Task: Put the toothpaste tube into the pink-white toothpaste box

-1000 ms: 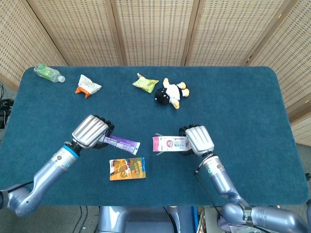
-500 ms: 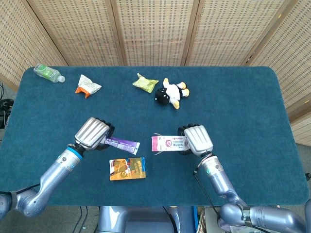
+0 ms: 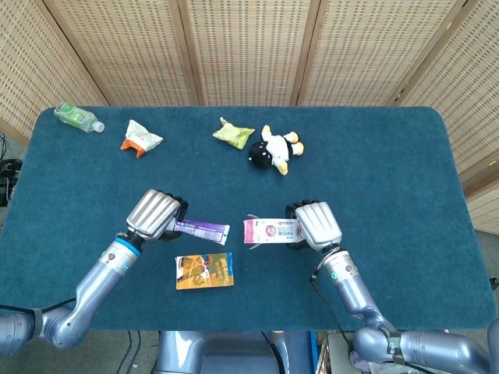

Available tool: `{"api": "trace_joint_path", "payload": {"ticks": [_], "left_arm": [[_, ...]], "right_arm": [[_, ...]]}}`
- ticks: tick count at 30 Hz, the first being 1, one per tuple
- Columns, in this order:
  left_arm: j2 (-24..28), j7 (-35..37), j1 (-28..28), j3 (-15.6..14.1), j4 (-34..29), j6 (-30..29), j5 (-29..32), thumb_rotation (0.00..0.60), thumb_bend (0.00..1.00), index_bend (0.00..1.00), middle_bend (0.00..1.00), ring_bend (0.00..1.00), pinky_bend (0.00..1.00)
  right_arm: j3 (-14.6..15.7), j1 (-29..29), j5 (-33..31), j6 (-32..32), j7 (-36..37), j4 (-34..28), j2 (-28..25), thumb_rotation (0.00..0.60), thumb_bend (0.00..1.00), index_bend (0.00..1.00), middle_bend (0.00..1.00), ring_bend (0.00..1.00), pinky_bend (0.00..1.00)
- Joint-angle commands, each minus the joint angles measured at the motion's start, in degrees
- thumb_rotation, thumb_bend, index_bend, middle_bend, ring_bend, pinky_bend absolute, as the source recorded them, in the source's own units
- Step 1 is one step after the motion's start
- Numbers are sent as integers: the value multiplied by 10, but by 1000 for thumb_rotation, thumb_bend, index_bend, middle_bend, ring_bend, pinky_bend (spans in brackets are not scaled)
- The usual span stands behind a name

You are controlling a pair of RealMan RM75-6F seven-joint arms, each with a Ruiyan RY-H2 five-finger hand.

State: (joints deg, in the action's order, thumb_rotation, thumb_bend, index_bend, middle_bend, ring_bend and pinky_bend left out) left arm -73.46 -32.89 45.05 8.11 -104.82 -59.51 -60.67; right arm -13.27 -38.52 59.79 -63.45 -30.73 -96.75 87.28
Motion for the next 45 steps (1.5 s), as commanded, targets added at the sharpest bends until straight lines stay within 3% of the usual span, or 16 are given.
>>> {"api": "trace_joint_path", "payload": {"ticks": [1, 27, 45], "left_arm": [[-8, -1, 1, 1, 3, -5, 2, 600, 289, 792, 675, 569, 589], [-63, 20, 0, 5, 22, -34, -18, 600, 291, 792, 676, 574, 592], [-73, 16, -5, 6, 35, -49, -32, 600, 291, 792, 677, 573, 592]], "right_arm": [[1, -1, -1, -1, -1, 0, 0, 600, 0, 575, 516, 420, 448], [9, -9, -11, -11, -2, -4, 1, 600, 0, 575, 516, 420, 448], [10, -13, -13, -19, -7, -14, -3, 600, 0, 575, 516, 420, 448]]}}
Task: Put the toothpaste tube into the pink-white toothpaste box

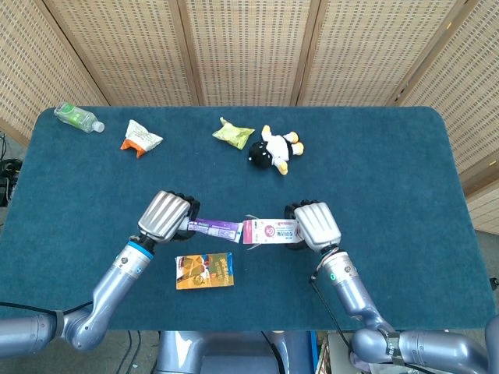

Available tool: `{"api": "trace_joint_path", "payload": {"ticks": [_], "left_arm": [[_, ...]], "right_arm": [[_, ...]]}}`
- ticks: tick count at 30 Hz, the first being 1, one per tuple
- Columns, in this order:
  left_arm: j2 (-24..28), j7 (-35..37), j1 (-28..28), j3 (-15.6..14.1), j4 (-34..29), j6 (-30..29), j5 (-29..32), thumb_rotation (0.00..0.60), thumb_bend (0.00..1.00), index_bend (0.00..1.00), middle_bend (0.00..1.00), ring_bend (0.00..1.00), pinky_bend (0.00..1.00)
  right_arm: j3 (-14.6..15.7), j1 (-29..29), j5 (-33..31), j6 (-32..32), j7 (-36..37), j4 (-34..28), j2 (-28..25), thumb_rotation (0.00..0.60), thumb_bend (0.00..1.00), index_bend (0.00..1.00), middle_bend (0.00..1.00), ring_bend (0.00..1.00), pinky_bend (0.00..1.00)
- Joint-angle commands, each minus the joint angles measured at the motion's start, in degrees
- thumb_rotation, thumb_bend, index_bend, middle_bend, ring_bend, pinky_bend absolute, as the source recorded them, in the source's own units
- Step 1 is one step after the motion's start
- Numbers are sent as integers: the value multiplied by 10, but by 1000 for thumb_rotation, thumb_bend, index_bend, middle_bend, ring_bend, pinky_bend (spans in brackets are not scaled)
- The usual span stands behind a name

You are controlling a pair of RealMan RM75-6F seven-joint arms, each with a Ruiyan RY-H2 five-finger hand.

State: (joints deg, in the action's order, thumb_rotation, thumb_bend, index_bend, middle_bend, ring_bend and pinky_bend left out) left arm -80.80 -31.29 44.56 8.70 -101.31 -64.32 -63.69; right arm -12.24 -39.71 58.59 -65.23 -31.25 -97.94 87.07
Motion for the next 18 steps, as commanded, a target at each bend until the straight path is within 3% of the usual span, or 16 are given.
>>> {"api": "trace_joint_path", "payload": {"ticks": [1, 18], "left_arm": [[1, 1, -1, 1, -2, -3, -5, 600, 291, 792, 677, 573, 592], [21, 22, -12, 6, -18, -13, -24, 600, 291, 792, 677, 574, 592]], "right_arm": [[-1, -2, -1, -2, -4, -5, -1, 600, 0, 575, 516, 420, 448], [-1, -11, -13, -12, -29, -21, 10, 600, 0, 575, 515, 420, 448]]}}
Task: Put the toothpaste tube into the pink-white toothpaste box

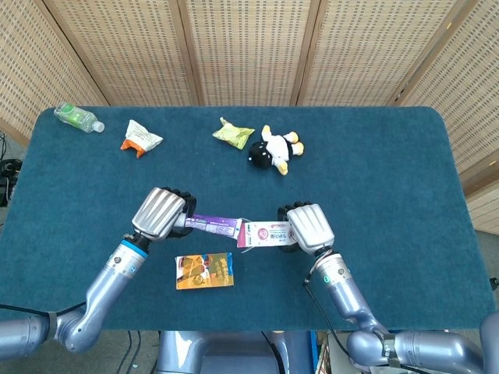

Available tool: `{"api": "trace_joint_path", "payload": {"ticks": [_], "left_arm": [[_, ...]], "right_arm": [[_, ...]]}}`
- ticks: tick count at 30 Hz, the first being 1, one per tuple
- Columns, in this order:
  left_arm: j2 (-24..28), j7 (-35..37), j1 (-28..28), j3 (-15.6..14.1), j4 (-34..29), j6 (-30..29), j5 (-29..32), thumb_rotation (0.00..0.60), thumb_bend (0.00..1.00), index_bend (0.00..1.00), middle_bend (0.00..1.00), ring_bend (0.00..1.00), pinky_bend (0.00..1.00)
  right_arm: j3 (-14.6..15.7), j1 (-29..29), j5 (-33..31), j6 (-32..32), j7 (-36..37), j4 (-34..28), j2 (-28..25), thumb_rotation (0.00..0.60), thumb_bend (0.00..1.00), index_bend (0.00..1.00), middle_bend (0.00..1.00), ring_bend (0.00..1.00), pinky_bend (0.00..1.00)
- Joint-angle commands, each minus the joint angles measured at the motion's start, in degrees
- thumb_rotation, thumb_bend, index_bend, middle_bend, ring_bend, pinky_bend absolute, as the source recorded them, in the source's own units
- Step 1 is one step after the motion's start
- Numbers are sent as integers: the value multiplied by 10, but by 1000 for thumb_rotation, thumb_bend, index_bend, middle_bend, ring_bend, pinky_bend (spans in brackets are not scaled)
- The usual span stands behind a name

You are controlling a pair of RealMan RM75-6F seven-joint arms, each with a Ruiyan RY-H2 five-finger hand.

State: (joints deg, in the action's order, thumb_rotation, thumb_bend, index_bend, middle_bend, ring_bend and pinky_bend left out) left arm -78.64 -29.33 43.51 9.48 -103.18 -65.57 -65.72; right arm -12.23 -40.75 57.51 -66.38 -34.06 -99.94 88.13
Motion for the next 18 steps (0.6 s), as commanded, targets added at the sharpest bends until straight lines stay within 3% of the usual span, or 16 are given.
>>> {"api": "trace_joint_path", "payload": {"ticks": [1, 11, 18], "left_arm": [[1, 3, -3, -3, 0, 0, -7, 600, 291, 792, 677, 574, 592], [30, -11, -20, -23, -14, -5, -16, 600, 291, 792, 677, 574, 591], [14, 6, -24, -25, 8, 0, -18, 600, 291, 792, 677, 574, 592]], "right_arm": [[-1, 0, -3, -1, -2, -1, -1, 600, 0, 575, 515, 420, 448], [2, -1, -8, -1, 0, 4, 0, 600, 0, 575, 514, 420, 448], [2, -5, -3, -8, -9, -7, 4, 600, 0, 575, 514, 420, 448]]}}
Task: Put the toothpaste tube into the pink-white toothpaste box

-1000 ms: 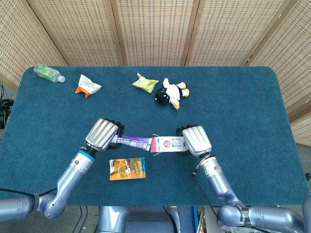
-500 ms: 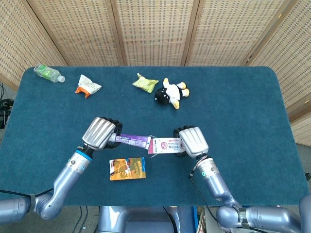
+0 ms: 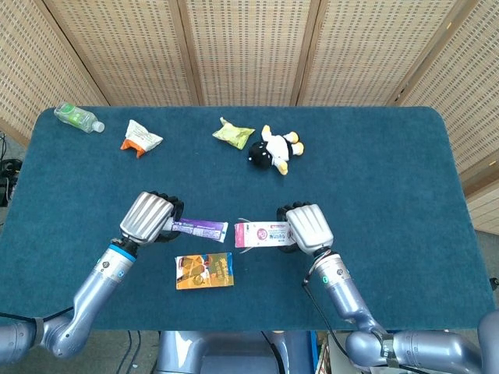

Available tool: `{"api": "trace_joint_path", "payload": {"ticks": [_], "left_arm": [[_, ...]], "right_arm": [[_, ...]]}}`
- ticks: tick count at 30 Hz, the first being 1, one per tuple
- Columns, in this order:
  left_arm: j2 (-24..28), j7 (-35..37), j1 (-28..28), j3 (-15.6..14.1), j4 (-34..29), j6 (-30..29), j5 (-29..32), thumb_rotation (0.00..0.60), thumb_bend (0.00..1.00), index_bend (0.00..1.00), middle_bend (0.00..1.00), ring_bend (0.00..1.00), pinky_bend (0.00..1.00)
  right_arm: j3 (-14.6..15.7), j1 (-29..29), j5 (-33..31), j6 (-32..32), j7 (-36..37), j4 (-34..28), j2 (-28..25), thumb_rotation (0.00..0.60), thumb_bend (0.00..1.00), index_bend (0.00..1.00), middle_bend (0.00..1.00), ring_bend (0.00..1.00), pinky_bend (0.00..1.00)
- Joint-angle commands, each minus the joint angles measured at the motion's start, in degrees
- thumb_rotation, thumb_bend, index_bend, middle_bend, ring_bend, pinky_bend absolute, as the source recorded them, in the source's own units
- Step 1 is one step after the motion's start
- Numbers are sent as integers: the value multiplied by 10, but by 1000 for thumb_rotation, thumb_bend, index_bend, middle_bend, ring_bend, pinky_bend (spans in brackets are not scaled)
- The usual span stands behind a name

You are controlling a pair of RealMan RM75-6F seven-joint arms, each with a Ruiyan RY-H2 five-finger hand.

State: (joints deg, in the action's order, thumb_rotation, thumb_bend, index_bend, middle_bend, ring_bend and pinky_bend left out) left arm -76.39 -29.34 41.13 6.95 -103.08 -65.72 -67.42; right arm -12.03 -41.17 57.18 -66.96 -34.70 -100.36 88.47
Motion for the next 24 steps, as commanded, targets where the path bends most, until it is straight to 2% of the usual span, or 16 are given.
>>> {"api": "trace_joint_path", "payload": {"ticks": [1, 8, 24], "left_arm": [[-13, 9, 0, 1, 11, 4, 0, 600, 291, 792, 677, 574, 592], [-37, 27, 3, 0, 30, 18, -5, 600, 292, 792, 677, 574, 591], [-44, 49, 2, 17, 34, 2, -35, 600, 291, 792, 677, 574, 592]], "right_arm": [[-1, -1, -1, -3, -5, -4, 0, 600, 0, 575, 514, 420, 448], [0, -3, -6, -5, -11, -6, 0, 600, 0, 575, 514, 420, 448], [3, -6, -3, -7, -13, -7, 6, 600, 0, 575, 514, 420, 448]]}}
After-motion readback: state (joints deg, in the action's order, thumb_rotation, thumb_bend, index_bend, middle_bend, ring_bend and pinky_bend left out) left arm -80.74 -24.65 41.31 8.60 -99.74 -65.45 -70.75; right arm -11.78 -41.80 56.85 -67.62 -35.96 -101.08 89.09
